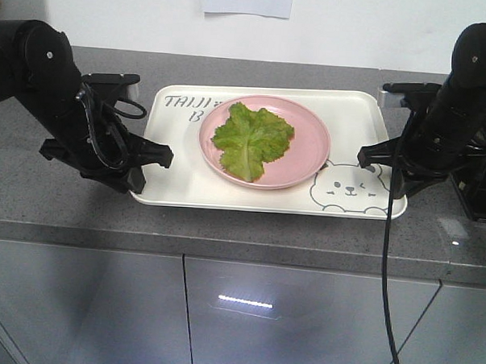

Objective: Transfer vegetables to tray and serve
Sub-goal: 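Keep gripping the tray edges as the base approaches the grey counter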

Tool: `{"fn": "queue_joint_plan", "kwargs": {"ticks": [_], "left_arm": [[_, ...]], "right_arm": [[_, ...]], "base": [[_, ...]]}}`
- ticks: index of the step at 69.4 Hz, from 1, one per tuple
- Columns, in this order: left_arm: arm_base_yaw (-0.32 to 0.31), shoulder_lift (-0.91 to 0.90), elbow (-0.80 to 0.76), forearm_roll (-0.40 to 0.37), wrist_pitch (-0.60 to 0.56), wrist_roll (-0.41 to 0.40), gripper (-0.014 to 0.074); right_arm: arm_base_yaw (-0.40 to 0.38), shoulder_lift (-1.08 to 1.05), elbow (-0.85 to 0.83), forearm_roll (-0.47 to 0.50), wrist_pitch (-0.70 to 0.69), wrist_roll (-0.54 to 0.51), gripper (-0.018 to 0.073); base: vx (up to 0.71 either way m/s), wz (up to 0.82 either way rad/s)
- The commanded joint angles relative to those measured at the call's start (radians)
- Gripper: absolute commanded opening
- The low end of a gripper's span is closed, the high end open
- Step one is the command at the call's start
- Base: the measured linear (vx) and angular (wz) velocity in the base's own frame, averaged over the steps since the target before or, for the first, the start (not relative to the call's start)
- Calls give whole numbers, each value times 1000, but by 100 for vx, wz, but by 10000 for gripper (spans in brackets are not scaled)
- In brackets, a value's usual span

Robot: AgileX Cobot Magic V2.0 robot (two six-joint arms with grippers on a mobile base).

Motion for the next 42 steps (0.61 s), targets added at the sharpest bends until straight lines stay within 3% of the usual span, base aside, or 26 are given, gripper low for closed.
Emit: {"fn": "queue_joint_plan", "kwargs": {"ticks": [1,42], "left_arm": [[-25,-56,-32,-127,-72,23,-8],[-25,-56,-32,-127,-72,23,-8]], "right_arm": [[18,-56,-27,94,-7,-38,-8],[18,-56,-27,94,-7,-38,-8]], "base": [[3,-2],[4,-1]]}}
